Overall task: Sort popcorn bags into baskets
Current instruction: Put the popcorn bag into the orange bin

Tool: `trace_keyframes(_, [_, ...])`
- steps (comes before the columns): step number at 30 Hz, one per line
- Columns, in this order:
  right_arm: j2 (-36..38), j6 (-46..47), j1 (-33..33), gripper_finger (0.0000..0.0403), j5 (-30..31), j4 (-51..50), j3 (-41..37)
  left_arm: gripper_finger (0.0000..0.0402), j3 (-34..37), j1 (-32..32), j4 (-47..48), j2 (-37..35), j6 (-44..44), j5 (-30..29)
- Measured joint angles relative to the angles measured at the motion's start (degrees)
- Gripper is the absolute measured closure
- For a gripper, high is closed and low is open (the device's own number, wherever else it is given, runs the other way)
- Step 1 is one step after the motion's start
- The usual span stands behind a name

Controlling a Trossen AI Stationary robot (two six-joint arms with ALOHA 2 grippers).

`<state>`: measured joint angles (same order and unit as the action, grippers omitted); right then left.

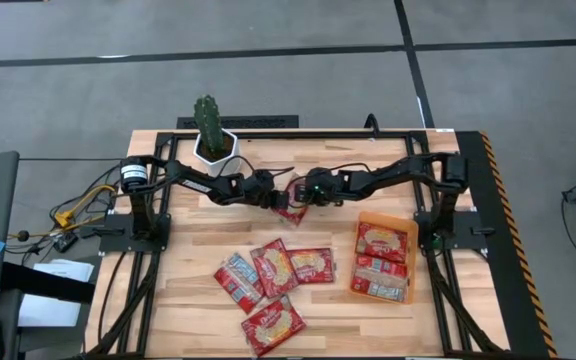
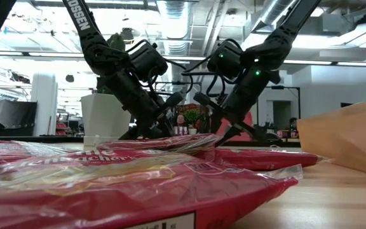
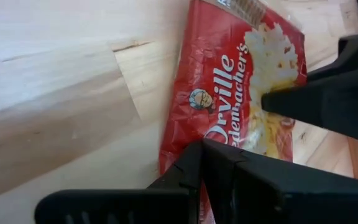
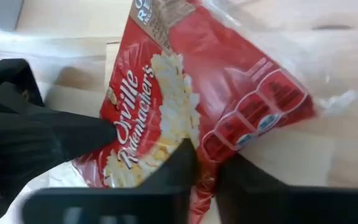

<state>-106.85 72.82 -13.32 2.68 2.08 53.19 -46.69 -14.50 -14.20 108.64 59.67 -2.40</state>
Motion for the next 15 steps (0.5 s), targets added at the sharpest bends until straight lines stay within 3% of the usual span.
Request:
trace_keyframes(3, [0.0, -2.3, 0.0, 0.0384, -0.7, 0.5, 0.0, 0.0402, 0.0, 0.0, -0.1, 0.0, -1.8, 0.9])
trace_keyframes(8, [1.4, -3.7, 0.0, 0.0370, -2.8, -0.5, 0.0, 0.0391, 0.1, -0.7, 1.0, -1.9, -6.3, 5.6])
trace_keyframes(15, [9.1, -12.4, -2.4, 0.0393, -3.7, -4.5, -0.2, 0.0327, 0.4, -3.4, 8.4, -9.2, -14.8, 14.2])
